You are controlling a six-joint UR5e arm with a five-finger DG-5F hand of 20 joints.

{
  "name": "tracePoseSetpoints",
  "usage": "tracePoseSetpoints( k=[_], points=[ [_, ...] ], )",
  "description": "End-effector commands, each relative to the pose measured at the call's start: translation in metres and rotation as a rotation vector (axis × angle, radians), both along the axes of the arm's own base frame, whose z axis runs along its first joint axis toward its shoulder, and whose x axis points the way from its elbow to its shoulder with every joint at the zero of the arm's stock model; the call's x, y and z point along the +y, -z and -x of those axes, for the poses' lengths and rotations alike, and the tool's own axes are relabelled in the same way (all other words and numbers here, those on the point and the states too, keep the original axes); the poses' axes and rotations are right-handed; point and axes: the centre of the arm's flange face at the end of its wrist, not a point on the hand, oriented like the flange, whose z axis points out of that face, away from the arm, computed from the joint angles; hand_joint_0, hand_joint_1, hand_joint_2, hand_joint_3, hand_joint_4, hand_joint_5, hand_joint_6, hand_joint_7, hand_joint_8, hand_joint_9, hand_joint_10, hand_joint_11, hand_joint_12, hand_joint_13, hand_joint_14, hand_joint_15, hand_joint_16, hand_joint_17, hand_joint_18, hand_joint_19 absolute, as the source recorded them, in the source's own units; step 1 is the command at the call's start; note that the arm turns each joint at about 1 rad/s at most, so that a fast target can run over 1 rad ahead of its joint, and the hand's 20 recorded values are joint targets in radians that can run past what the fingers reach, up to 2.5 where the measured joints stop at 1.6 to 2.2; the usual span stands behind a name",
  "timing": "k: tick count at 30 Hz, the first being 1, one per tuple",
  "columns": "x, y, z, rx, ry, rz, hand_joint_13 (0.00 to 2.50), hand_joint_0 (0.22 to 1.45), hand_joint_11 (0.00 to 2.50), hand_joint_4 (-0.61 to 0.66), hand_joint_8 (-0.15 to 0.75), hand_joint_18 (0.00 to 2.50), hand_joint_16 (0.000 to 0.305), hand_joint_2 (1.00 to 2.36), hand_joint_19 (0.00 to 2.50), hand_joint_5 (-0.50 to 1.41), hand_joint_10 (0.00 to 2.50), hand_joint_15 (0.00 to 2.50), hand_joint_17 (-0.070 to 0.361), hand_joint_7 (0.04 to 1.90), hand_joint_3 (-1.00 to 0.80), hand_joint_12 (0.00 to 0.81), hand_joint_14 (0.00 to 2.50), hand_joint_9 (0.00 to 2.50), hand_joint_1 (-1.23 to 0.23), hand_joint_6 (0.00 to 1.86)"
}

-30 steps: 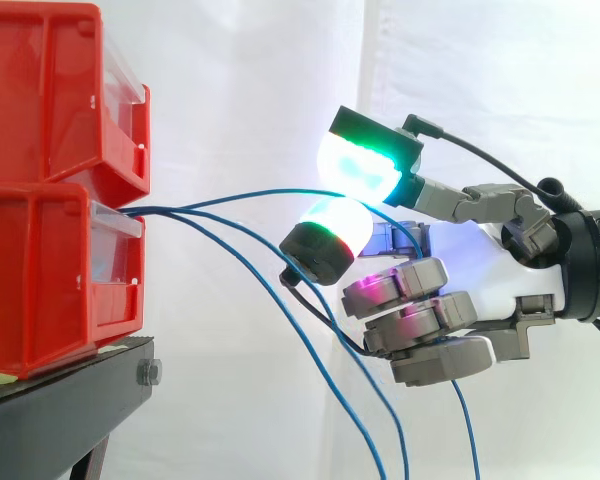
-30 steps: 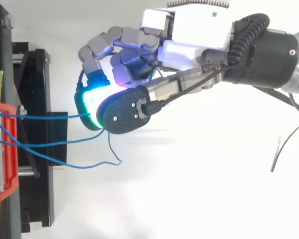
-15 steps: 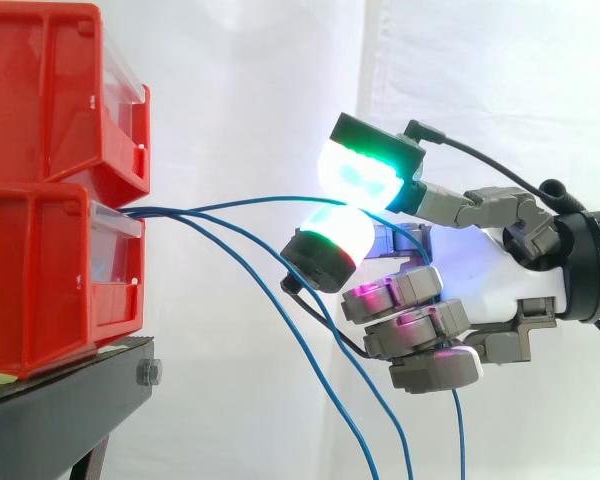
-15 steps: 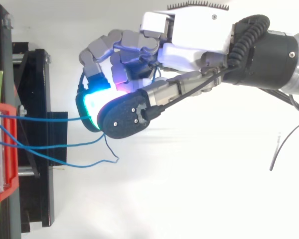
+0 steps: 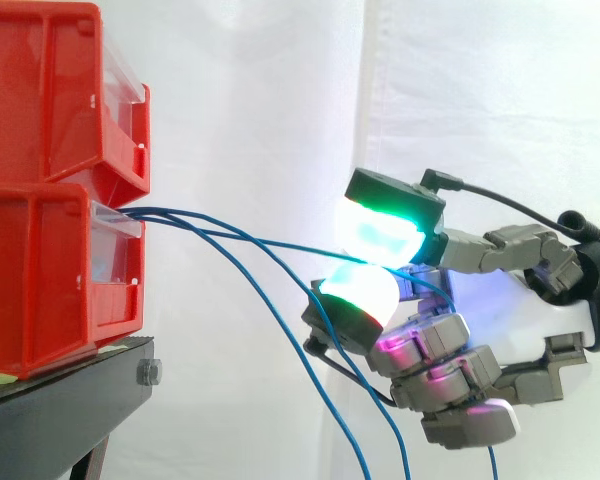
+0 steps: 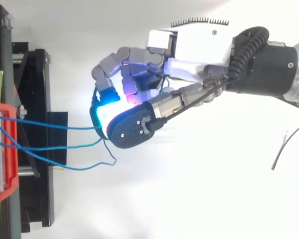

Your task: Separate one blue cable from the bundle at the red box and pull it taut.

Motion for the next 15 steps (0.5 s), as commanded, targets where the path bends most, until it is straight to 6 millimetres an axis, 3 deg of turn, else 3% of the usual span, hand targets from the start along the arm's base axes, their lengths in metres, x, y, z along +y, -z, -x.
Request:
tracePoseSetpoints(
  k=[1,7,15],
  points=[
    [0.002,0.002,0.002,0.009,-0.004,-0.004,0.64,0.79,1.53,-0.28,0.261,1.09,0.028,1.02,1.32,-0.15,2.50,1.66,0.062,1.52,-0.14,0.317,2.50,0.37,-0.86,0.94],
    [0.004,0.002,0.009,0.054,-0.032,-0.007,0.65,0.80,1.55,-0.28,0.263,1.10,0.028,1.02,1.33,-0.15,2.50,1.66,0.063,1.53,-0.14,0.319,2.50,0.38,-0.86,0.94],
    [0.001,0.004,0.057,0.049,0.041,0.010,0.65,0.79,1.56,-0.28,0.260,1.10,0.028,1.02,1.31,-0.15,2.50,1.68,0.063,1.54,-0.11,0.322,2.50,0.39,-0.87,0.94]
  ],
)
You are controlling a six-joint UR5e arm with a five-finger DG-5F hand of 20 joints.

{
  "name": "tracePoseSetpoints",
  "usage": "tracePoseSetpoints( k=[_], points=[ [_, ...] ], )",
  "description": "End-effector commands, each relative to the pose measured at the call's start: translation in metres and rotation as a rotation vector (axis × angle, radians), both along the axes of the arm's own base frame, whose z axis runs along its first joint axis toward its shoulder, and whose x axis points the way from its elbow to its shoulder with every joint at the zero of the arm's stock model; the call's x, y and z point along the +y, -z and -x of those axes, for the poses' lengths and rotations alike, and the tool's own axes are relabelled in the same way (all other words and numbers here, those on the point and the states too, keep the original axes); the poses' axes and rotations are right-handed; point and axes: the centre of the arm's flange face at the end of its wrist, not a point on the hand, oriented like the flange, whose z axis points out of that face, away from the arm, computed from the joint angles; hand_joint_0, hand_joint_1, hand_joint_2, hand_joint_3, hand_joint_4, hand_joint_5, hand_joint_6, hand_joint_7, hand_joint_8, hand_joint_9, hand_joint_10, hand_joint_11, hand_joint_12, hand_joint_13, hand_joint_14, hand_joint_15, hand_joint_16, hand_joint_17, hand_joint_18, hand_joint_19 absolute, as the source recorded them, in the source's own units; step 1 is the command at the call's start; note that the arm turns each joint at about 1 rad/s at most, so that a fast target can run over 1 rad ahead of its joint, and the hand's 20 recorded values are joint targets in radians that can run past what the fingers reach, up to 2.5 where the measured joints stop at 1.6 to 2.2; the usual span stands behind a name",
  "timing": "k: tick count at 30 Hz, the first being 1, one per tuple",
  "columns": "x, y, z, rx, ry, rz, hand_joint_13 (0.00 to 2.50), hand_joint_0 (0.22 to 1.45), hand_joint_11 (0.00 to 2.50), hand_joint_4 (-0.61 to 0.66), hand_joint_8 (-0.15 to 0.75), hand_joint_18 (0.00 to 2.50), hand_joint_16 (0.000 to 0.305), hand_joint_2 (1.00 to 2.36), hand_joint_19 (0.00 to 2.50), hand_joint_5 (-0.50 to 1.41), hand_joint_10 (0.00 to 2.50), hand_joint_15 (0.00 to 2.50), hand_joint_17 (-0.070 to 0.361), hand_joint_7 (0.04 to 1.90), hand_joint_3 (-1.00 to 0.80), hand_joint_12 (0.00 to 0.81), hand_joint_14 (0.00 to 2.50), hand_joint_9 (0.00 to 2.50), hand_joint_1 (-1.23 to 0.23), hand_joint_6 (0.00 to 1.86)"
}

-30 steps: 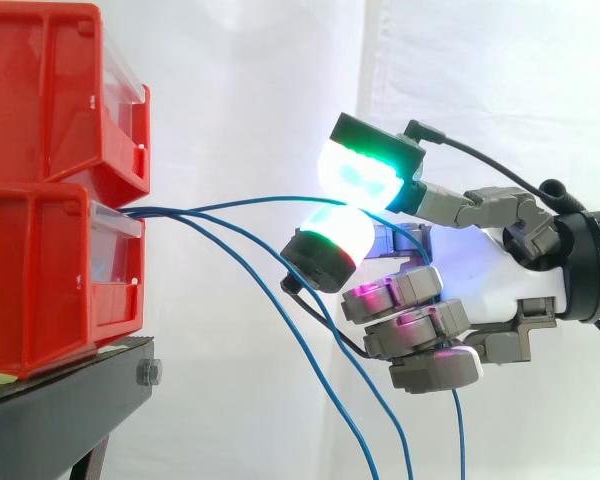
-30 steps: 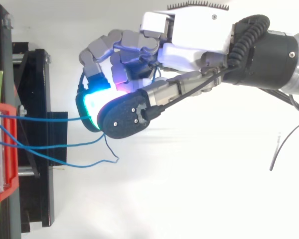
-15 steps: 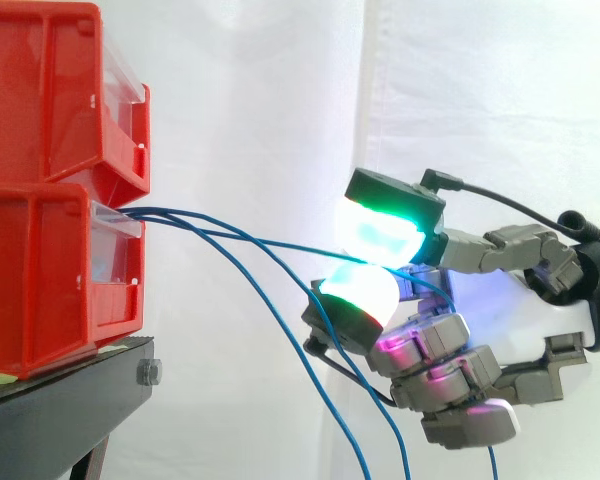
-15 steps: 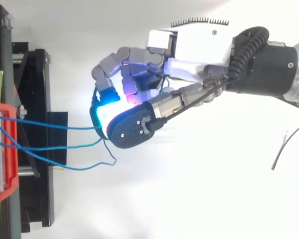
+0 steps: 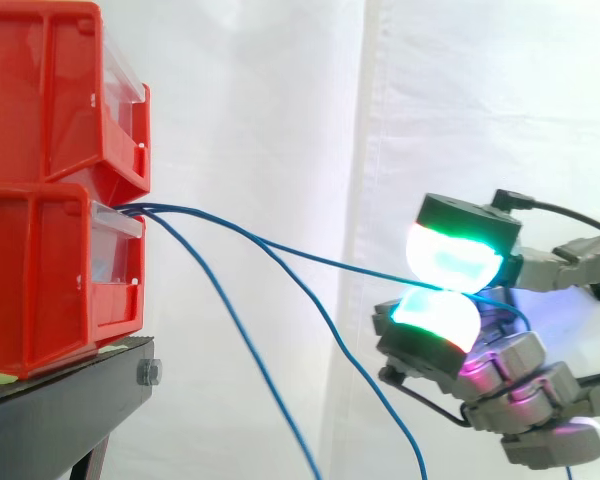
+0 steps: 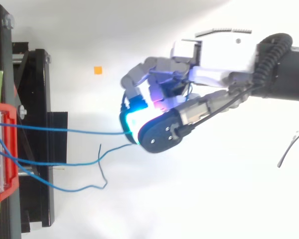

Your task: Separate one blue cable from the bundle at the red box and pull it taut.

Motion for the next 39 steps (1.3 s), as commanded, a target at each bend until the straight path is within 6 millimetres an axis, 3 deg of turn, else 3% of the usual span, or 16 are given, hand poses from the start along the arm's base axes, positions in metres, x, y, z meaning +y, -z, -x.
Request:
tracePoseSetpoints(
  k=[1,5,39],
  points=[
    [-0.0001,0.0039,0.0181,-0.011,0.033,0.005,0.65,0.79,1.54,-0.27,0.259,1.10,0.028,1.02,1.32,-0.15,2.50,1.68,0.063,1.54,-0.11,0.322,2.50,0.39,-0.87,0.94],
    [0.0023,0.0037,0.0253,-0.014,0.039,-0.007,0.66,0.79,1.57,-0.27,0.257,1.10,0.028,1.02,1.32,-0.14,2.50,1.68,0.064,1.56,-0.08,0.324,2.50,0.41,-0.87,0.94],
    [0.0059,-0.0008,0.0170,-0.083,0.039,-0.025,0.65,0.79,1.64,-0.28,0.264,1.10,0.028,1.02,1.35,-0.14,2.50,1.71,0.064,1.58,-0.06,0.334,2.50,0.43,-0.87,0.93]
  ],
)
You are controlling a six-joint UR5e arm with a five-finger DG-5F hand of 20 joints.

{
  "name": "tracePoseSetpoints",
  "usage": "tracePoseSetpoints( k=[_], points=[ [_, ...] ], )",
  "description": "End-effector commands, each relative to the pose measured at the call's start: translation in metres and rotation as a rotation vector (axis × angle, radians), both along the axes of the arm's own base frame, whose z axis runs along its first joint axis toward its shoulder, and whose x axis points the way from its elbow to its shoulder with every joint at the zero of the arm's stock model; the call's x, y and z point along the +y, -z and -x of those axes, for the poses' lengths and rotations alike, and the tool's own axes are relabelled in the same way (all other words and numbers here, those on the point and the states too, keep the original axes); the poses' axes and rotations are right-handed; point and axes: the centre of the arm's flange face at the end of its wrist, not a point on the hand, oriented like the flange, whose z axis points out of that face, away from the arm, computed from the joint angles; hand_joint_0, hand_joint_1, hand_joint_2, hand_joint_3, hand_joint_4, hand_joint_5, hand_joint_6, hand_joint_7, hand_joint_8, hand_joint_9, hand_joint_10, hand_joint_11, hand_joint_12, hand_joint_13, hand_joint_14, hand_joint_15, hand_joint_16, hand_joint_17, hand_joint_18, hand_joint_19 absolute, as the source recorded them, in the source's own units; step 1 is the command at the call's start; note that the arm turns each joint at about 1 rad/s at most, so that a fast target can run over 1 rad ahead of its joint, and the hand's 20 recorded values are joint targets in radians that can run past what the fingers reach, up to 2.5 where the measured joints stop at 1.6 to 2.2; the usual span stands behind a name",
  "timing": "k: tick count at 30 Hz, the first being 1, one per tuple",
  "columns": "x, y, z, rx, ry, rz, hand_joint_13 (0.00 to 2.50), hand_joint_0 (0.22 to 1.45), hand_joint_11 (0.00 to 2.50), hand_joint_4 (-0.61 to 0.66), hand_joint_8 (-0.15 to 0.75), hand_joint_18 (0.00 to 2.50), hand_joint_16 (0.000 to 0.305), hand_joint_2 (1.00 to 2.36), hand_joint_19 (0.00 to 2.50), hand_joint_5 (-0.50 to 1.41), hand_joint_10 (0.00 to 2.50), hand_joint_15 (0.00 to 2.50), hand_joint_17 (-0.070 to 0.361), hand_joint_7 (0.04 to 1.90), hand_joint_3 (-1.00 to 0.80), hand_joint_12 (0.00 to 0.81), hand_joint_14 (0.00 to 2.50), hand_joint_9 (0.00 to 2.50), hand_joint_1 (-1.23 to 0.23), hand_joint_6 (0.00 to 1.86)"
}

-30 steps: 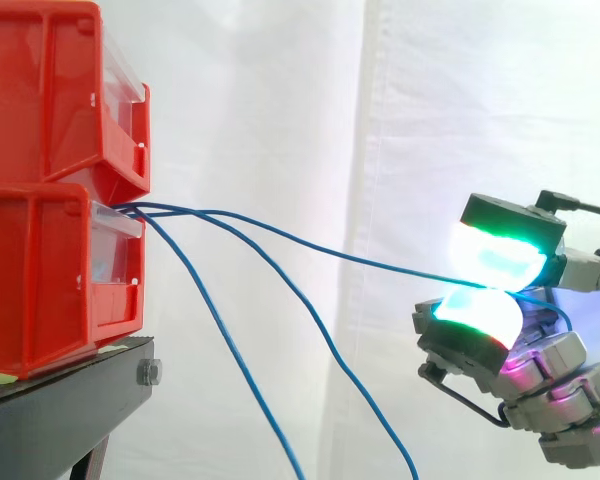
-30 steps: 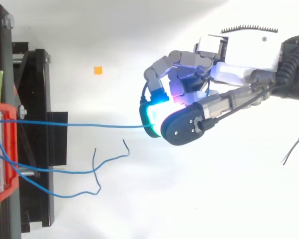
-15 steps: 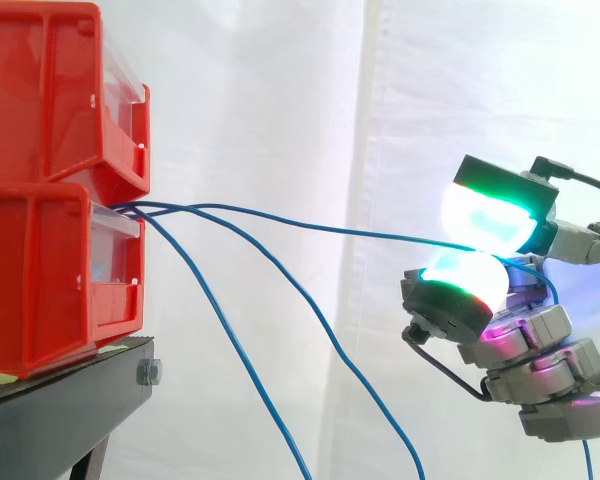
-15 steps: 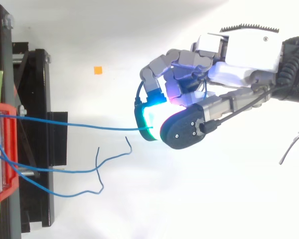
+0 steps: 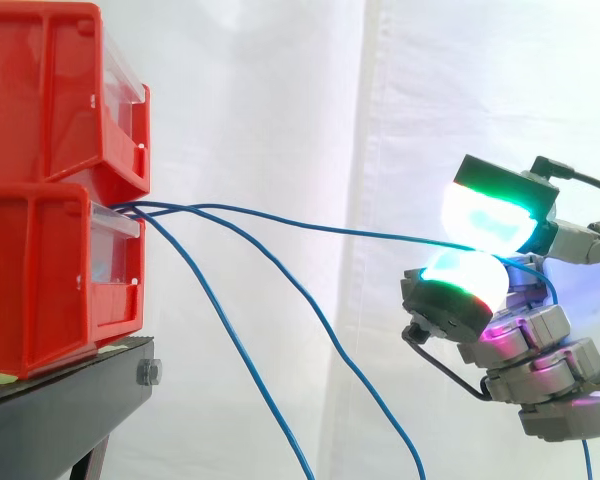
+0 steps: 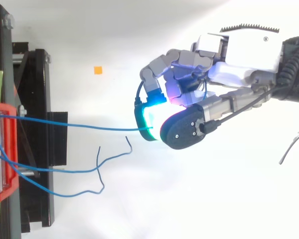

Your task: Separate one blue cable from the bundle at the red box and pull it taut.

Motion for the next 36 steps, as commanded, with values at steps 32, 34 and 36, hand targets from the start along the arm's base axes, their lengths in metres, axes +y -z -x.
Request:
tracePoseSetpoints(
  k=[32,34,36],
  points=[
    [0.0000,0.0003,0.0000,0.000,0.000,0.000,0.68,0.77,1.63,-0.26,0.265,1.09,0.029,1.01,1.36,-0.14,2.50,1.68,0.065,1.56,-0.08,0.339,2.50,0.47,-0.89,0.93],
    [0.0000,0.0003,0.0000,0.000,0.000,0.000,0.68,0.77,1.63,-0.26,0.264,1.10,0.030,1.01,1.34,-0.14,2.50,1.68,0.067,1.56,-0.08,0.339,2.50,0.47,-0.89,0.93],
    [0.0000,0.0003,0.0000,0.000,0.000,0.000,0.68,0.77,1.63,-0.26,0.264,1.09,0.030,1.01,1.35,-0.14,2.50,1.68,0.067,1.56,-0.07,0.339,2.50,0.47,-0.89,0.93]
  ],
)
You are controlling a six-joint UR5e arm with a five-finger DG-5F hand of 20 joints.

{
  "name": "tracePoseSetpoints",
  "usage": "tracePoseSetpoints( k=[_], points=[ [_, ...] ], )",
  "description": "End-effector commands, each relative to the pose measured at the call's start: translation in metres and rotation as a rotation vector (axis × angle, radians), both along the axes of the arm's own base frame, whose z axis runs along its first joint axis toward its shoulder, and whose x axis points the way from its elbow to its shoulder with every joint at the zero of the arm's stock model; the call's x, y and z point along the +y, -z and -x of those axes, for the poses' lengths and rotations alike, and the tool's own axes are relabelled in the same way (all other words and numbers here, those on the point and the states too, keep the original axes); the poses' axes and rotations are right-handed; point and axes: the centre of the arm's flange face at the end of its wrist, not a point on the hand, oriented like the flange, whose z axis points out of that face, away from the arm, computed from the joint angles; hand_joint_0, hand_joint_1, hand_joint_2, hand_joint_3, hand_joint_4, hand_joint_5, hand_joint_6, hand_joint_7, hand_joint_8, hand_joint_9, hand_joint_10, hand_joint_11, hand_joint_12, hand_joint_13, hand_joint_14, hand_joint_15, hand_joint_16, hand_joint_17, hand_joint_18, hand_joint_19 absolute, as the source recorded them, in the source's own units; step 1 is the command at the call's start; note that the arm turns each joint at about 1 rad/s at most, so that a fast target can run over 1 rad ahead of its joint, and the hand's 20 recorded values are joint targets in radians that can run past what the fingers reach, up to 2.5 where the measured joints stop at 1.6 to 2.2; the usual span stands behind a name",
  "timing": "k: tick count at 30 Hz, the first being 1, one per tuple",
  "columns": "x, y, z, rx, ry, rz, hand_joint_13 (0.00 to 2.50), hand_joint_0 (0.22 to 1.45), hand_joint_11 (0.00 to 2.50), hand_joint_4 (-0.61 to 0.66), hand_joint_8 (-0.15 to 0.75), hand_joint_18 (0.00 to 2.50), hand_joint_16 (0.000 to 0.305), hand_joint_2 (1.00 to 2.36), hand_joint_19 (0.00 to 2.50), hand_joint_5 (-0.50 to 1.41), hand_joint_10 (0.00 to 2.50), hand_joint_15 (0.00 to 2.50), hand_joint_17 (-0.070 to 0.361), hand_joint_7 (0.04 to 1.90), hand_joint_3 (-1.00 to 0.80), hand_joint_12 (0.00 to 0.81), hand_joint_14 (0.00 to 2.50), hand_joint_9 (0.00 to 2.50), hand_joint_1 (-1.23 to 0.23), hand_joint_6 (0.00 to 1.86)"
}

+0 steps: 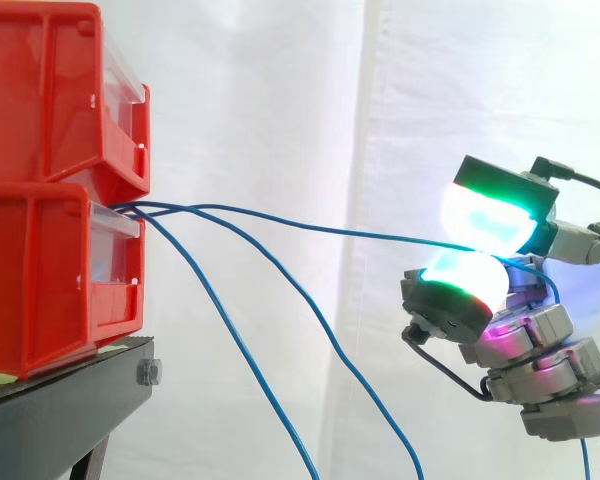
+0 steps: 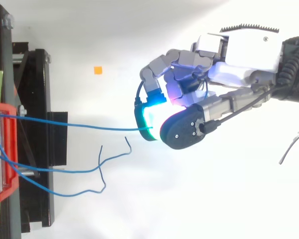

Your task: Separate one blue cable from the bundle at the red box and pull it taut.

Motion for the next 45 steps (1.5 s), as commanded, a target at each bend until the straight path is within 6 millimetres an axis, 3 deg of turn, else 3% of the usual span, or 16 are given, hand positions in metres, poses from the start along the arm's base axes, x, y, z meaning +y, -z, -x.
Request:
tracePoseSetpoints(
  k=[1,45],
  points=[
    [0.0000,0.0002,0.0000,0.000,0.000,0.000,0.68,0.77,1.62,-0.25,0.265,1.09,0.030,1.01,1.36,-0.14,2.50,1.69,0.066,1.56,-0.07,0.340,2.50,0.47,-0.89,0.93],
    [0.0000,0.0002,0.0000,0.000,0.000,0.000,0.68,0.78,1.65,-0.25,0.265,1.11,0.029,1.01,1.39,-0.14,2.50,1.68,0.065,1.59,-0.07,0.334,2.50,0.48,-0.88,0.93]
  ],
)
